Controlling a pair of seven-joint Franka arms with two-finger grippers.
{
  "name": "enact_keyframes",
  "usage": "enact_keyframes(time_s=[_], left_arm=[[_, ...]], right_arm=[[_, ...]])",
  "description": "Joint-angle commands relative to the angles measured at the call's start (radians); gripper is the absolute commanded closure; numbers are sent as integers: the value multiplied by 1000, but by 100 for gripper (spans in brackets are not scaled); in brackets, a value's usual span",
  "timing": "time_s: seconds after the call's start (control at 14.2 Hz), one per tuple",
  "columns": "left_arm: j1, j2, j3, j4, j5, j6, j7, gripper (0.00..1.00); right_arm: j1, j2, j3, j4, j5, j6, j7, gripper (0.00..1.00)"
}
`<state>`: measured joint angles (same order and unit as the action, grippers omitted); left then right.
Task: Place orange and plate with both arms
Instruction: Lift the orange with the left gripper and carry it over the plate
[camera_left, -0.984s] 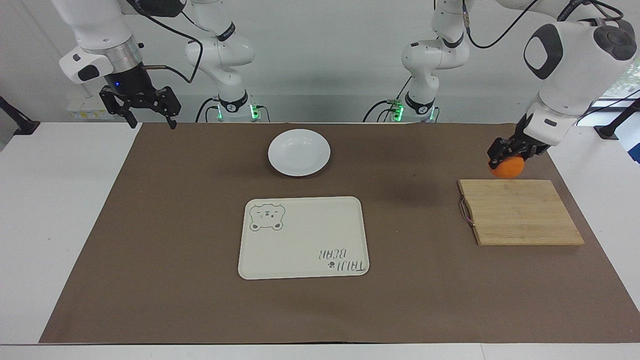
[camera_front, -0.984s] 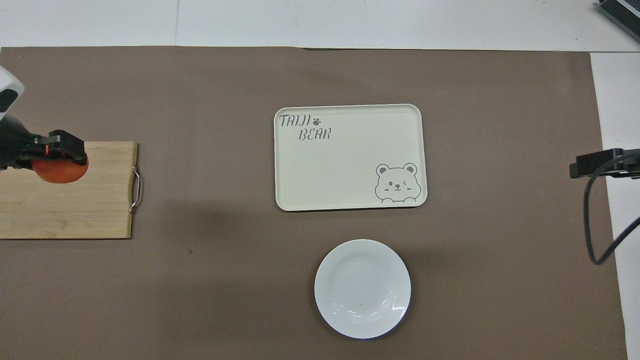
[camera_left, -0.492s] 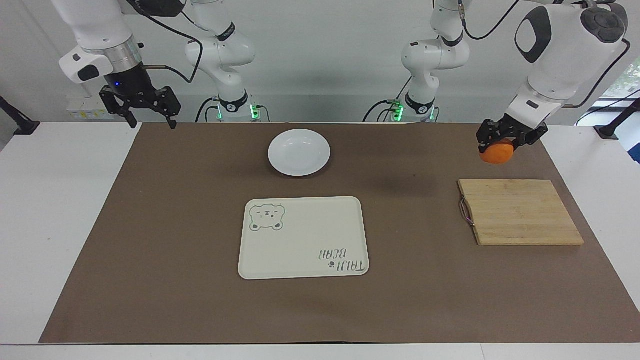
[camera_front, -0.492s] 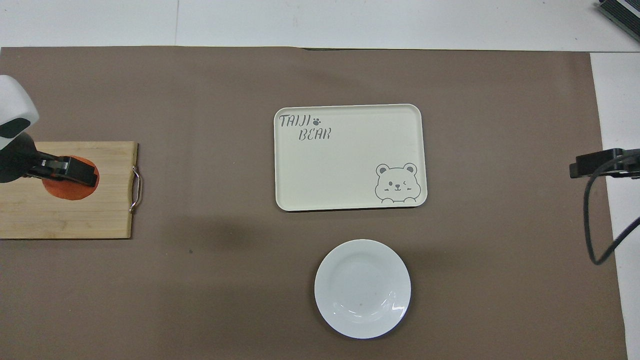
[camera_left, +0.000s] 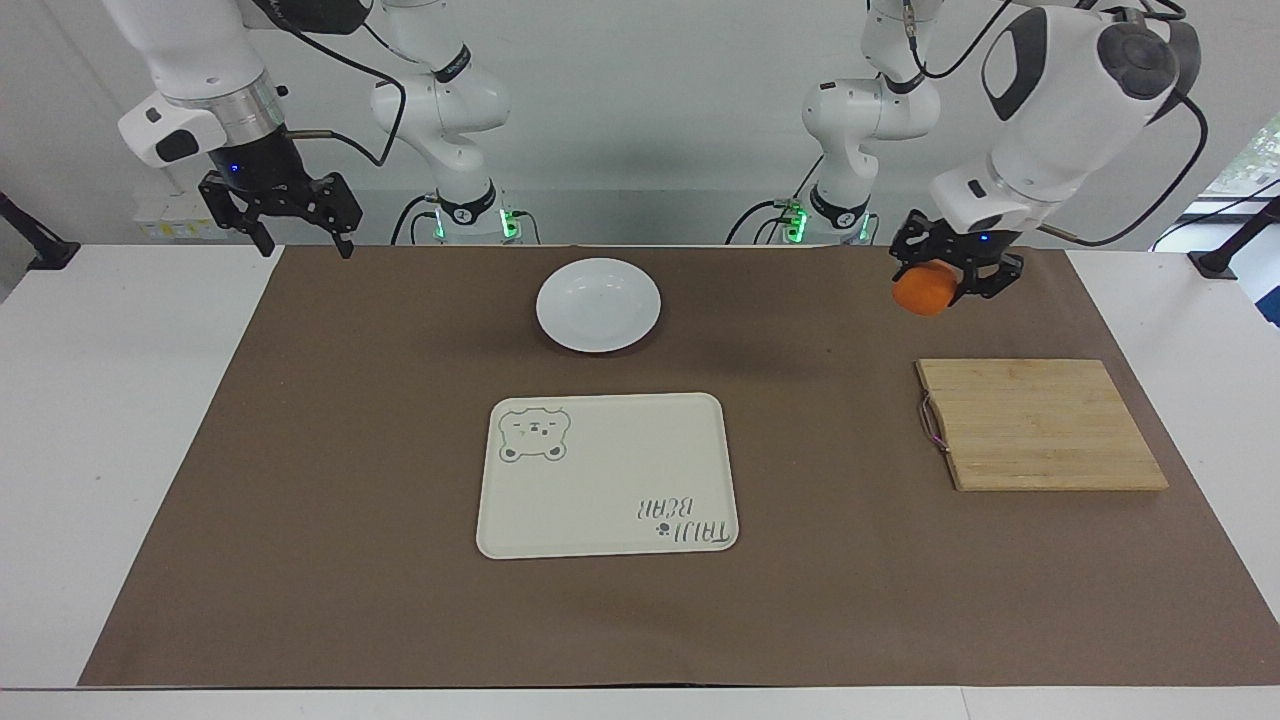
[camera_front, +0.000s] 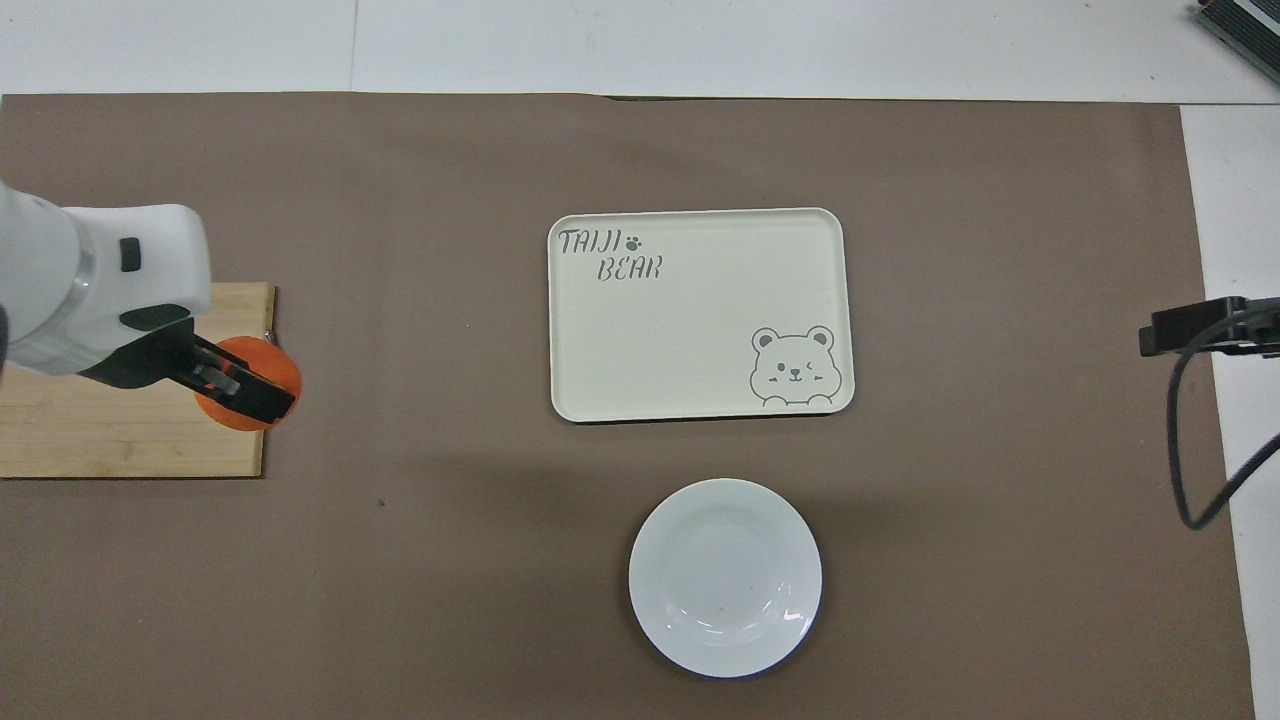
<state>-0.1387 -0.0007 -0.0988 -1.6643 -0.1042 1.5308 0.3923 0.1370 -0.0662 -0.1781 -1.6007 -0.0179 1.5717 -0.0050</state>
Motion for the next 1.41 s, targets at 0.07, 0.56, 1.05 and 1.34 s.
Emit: enact_keyframes(time_s=[0.07, 0.56, 1.05, 1.34], left_arm=[[-148, -35, 13, -26, -6, 26, -21, 100], [-422, -30, 13, -169, -6, 256, -288, 100], [-636, 71, 13, -302, -6, 540, -305, 100], [-685, 139, 14, -313, 3, 624, -305, 100]], right_arm=[[-13, -12, 3, -8, 22, -7, -26, 0], [-13, -12, 3, -8, 22, -7, -26, 0], [-13, -12, 3, -8, 22, -7, -26, 0], [-13, -12, 3, -8, 22, -7, -26, 0]])
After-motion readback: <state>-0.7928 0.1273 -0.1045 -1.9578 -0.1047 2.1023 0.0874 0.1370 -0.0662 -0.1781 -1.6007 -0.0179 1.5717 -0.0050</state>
